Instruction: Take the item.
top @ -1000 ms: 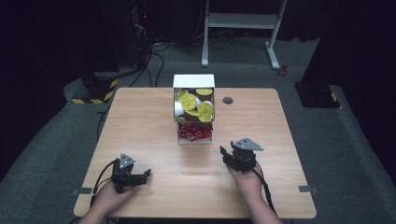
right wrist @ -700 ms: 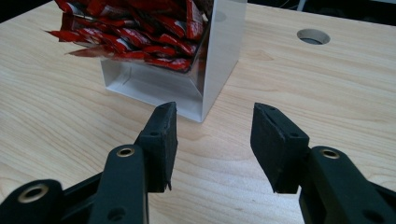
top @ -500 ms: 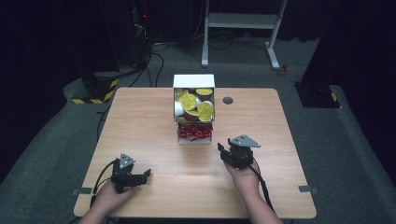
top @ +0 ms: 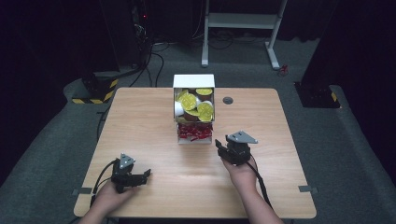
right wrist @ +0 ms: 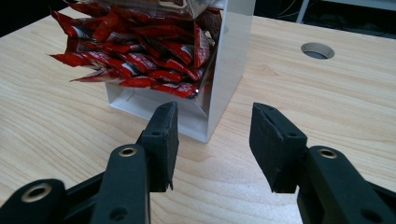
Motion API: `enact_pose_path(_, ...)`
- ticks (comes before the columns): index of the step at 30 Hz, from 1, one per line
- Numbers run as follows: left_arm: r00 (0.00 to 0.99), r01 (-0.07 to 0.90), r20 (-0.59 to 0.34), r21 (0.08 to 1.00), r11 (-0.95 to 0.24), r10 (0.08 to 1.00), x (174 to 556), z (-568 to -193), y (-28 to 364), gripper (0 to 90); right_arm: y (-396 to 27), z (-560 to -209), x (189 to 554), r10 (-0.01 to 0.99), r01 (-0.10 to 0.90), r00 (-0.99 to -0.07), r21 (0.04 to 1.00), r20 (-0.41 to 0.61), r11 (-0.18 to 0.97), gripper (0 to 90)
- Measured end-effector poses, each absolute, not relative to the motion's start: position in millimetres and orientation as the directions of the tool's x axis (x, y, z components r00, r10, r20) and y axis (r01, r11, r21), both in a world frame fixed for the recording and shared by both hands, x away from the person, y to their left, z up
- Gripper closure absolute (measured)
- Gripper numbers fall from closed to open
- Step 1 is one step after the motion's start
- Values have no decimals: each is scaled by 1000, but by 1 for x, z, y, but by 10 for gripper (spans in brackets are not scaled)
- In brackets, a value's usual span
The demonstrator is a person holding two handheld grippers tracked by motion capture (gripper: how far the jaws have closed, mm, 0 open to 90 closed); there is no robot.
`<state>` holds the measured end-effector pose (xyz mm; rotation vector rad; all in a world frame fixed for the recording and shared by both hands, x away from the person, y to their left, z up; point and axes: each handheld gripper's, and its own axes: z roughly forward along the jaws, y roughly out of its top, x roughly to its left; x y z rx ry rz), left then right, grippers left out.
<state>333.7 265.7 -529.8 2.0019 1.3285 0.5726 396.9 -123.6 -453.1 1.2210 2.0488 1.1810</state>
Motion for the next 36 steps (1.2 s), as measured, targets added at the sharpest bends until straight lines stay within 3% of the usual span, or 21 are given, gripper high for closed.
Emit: enact_pose_path(36, 389, 633, 1, 726, -267, 921, 334, -530, 266, 102, -107, -439, 424, 867, 454, -496, 863, 38, 222, 565)
